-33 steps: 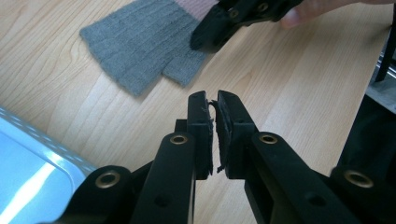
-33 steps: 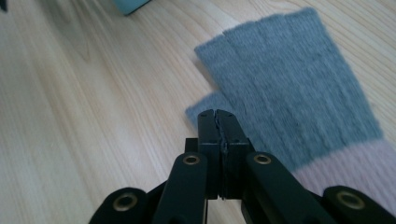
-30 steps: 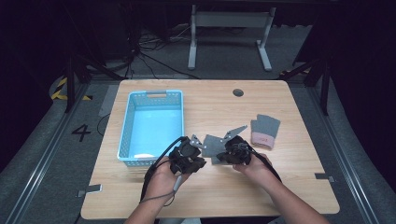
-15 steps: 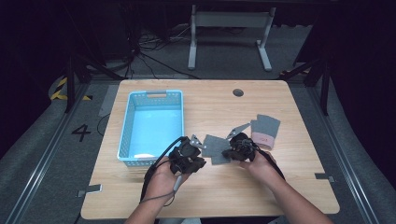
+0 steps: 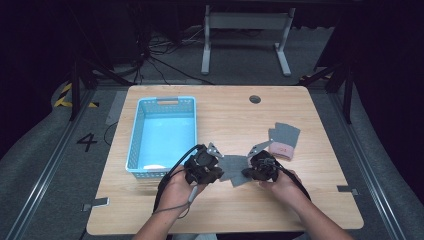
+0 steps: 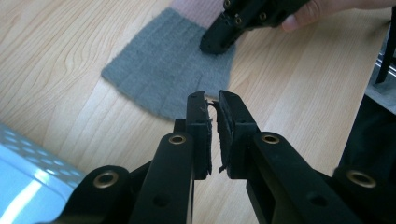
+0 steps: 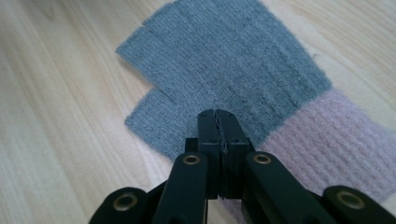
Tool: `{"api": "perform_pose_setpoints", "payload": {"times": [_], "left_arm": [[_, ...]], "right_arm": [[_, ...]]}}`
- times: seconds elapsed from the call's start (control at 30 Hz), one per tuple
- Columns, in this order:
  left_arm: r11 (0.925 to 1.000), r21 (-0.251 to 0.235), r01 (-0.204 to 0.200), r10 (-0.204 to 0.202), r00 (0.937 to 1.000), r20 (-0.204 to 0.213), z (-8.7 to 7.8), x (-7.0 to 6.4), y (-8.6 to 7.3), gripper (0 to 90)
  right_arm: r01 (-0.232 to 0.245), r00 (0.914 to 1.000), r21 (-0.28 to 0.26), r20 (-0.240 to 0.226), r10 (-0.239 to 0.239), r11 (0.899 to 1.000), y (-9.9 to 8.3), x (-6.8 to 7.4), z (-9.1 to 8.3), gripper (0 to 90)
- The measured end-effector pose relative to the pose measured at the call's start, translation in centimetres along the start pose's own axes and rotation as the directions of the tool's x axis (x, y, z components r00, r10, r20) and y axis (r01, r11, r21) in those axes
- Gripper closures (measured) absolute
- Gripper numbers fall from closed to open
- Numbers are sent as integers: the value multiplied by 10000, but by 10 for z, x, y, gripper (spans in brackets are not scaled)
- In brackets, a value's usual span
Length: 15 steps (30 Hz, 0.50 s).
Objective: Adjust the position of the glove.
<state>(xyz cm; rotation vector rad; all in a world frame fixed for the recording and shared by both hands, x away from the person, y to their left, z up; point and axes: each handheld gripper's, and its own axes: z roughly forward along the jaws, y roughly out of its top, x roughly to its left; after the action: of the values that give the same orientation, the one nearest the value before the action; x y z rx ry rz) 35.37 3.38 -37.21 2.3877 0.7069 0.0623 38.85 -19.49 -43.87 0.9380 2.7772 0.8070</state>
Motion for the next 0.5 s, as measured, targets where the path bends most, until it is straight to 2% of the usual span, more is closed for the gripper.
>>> {"api": "perform_pose_setpoints", "payload": {"times": [0.1,0.17,0.33,0.4,0.47,0.5], "left_arm": [[9999,13,-154,154,9999,45,1,0,3,831],[9999,46,-109,109,9999,62,2,0,4,828],[9998,7,-182,181,9998,102,3,1,6,822],[9996,36,-271,271,9996,98,3,2,7,812],[9998,-37,-211,211,9997,105,3,3,7,809],[9999,-41,-110,110,9999,96,2,3,6,804]], "right_arm": [[20,10000,15,-52,-19,10000,-2,5,-1,894],[62,10000,7,-69,-62,10000,-3,8,-1,894],[60,10000,-85,-70,-61,9999,-3,9,-3,892],[-129,9998,-240,-146,126,9996,-3,7,-7,888],[-170,9998,-557,-135,162,9983,-3,5,-14,882],[-269,9996,-853,-49,266,9960,-3,4,-23,881]]}}
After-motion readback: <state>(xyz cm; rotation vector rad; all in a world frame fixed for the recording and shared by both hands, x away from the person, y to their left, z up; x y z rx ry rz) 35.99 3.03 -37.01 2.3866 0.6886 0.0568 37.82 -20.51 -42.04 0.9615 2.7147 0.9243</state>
